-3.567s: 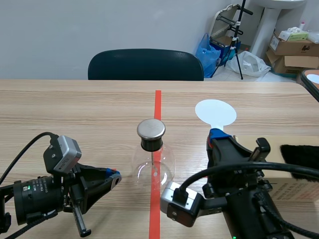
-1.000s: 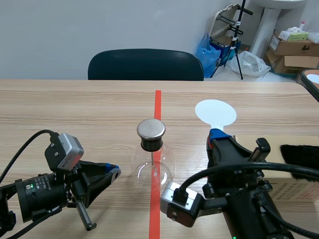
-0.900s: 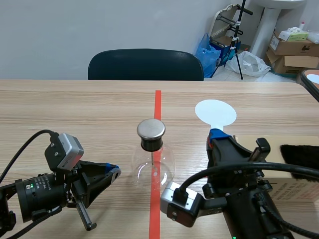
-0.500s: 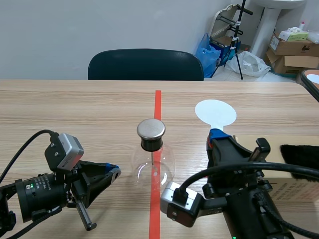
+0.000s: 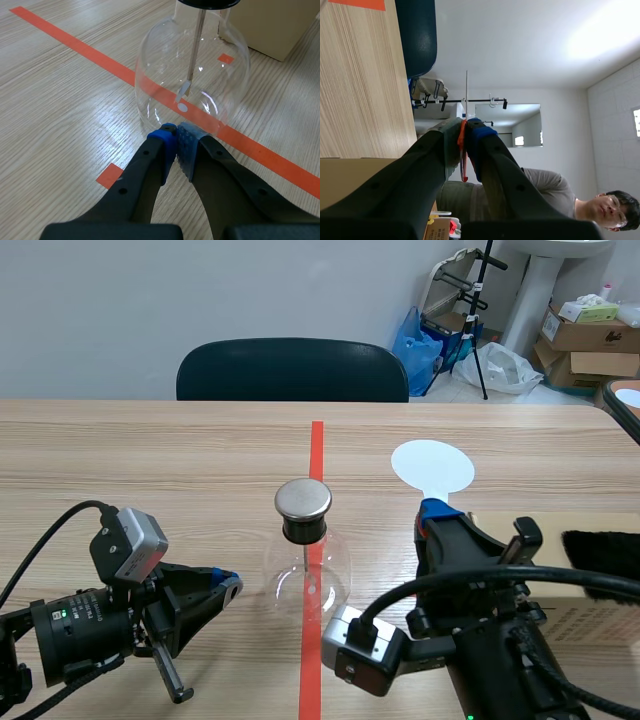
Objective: Do the electroscope experiment
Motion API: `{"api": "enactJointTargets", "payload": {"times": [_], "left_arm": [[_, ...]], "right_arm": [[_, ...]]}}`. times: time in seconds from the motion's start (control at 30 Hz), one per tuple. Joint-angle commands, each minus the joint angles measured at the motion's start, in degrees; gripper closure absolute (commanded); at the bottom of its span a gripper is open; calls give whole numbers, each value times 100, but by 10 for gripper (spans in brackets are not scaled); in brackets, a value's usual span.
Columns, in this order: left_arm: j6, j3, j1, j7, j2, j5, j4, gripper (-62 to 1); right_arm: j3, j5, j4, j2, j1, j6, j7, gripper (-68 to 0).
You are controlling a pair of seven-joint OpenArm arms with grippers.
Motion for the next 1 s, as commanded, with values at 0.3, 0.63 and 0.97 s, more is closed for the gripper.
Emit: {"api": "enactJointTargets", "payload": {"times": [0.3,0.63,0.97], "left_arm": [[-22,-4,-28,-83,28,35,114,-30],[-22,-7,-28,-83,28,74,114,-30],[-22,-7,-28,-83,28,74,114,-30]], "right_arm": [[4,2,42,46,4,-59,-26,-13],[4,4,42,46,4,-59,-46,-13],[4,4,42,46,4,-59,-46,-13]]}}
